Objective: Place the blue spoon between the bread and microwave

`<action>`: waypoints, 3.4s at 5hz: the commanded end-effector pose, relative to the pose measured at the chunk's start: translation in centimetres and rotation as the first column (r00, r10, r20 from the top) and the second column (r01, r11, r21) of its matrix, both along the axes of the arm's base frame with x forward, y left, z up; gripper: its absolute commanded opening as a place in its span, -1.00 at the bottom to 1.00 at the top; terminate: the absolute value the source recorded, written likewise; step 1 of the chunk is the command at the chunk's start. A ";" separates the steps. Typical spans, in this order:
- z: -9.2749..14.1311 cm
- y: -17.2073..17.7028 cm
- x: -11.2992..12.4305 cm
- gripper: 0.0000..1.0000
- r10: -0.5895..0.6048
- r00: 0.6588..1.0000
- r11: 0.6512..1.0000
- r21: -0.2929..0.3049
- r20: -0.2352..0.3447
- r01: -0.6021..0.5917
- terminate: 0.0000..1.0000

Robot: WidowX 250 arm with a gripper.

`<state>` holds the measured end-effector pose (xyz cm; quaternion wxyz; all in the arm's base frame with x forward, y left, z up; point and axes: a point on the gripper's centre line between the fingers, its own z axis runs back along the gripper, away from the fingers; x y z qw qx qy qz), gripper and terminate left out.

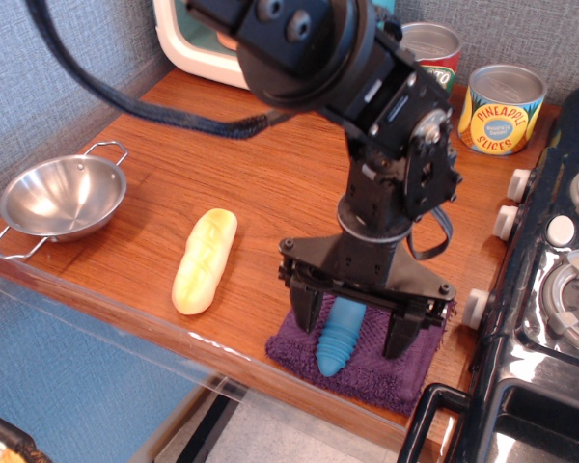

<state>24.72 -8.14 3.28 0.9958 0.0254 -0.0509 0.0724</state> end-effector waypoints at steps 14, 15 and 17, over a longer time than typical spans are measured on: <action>1.6 19.2 11.5 1.00 -0.113 0.990 0.976 0.178 -0.082 0.126 -1.00; 2.2 19.2 11.5 1.00 -0.146 0.986 0.975 0.159 -0.086 0.158 -1.00; 6.0 18.4 8.8 1.00 -0.182 0.983 0.983 0.036 0.017 0.181 -1.00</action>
